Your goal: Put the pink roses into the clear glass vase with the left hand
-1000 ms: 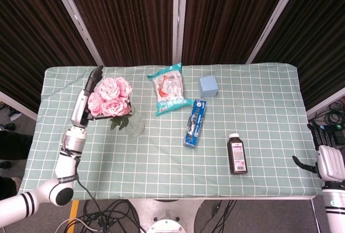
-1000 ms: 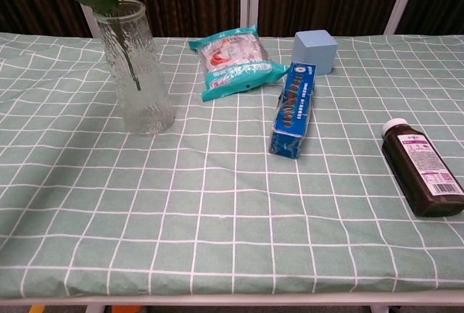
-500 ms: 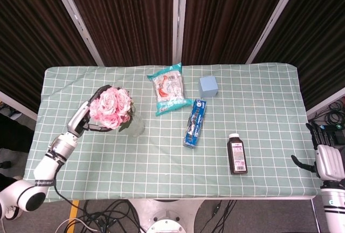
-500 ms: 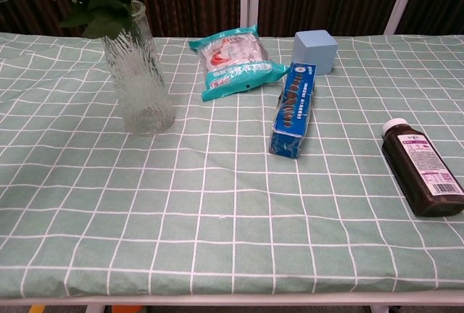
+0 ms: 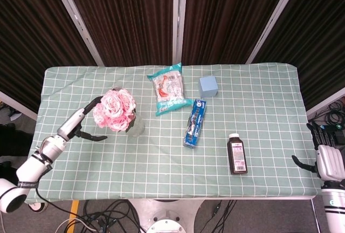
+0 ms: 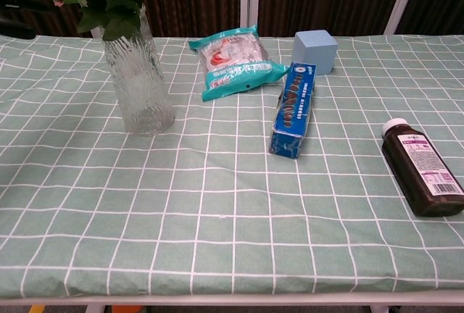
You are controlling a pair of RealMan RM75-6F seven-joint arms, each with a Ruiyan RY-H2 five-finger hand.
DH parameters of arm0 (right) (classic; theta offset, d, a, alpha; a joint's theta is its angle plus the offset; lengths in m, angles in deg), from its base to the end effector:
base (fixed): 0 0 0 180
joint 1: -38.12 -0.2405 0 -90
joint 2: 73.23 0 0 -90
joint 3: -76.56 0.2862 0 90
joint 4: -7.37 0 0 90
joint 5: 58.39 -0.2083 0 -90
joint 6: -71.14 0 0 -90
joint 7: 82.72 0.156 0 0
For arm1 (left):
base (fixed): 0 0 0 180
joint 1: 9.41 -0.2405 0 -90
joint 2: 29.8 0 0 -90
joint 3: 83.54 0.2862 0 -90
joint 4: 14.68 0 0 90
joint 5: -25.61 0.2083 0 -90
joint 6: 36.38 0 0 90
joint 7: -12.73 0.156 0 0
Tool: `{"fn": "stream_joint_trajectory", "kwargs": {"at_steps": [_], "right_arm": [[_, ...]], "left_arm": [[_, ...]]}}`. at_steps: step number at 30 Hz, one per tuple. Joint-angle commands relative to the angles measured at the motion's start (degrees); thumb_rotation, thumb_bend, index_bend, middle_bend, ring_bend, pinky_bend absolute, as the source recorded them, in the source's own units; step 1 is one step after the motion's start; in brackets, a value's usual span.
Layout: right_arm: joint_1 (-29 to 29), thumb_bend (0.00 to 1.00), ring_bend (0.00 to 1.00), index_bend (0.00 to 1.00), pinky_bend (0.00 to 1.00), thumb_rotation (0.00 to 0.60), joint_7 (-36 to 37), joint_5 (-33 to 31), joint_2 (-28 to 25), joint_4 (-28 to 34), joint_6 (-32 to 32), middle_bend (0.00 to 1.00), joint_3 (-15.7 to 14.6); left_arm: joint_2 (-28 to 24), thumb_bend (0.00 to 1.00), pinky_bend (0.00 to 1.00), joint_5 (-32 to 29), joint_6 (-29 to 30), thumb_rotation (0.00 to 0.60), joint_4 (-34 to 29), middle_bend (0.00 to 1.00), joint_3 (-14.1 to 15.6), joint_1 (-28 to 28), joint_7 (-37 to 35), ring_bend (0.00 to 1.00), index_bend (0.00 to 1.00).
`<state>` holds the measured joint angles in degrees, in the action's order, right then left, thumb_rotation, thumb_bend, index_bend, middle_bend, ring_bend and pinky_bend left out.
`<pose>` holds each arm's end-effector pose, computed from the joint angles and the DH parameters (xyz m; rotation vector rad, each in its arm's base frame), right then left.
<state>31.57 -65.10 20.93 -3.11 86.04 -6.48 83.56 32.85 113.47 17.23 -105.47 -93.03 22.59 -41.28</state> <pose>-0.3889 -0.2226 0.1645 1.2063 -1.1052 0.9827 -0.2317 0.3492 0.1270 -1.5194 -1.7370 -1.3984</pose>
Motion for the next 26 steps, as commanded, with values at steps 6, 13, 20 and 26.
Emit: {"fn": "stream_joint_trajectory", "kwargs": {"at_steps": [6,13,20,26], "right_arm": [[0.2,0.12,0.00,0.00,0.00,0.600,0.7,0.2,0.1,-0.4,-0.7,0.00,0.3],[0.7,0.15,0.00,0.00,0.00,0.600,0.7,3.0,0.2,-0.1,-4.0,0.00,-0.2],[0.8,0.16,0.00,0.00,0.00,0.600,0.1,5.9,1.3,-0.2,-6.3,0.00,-1.0],[1.0,0.16,0.00,0.00,0.00,0.600,-0.2,6.9,1.6,-0.1,-6.9,0.00,-1.7]], "left_arm": [[4.5,0.24,0.04,-12.7,16.5,0.600,3.5,0.00,0.1,-8.6,41.0,0.00,0.00],[10.3,0.22,0.03,-10.8,30.8,0.600,7.2,0.00,4.4,-15.6,64.3,0.00,0.01],[12.6,0.17,0.03,-8.4,37.6,0.600,10.1,0.00,8.4,-22.2,67.8,0.00,0.01],[11.3,0.14,0.04,-6.1,39.3,0.600,9.3,0.00,10.1,-25.1,65.2,0.00,0.02]]}}
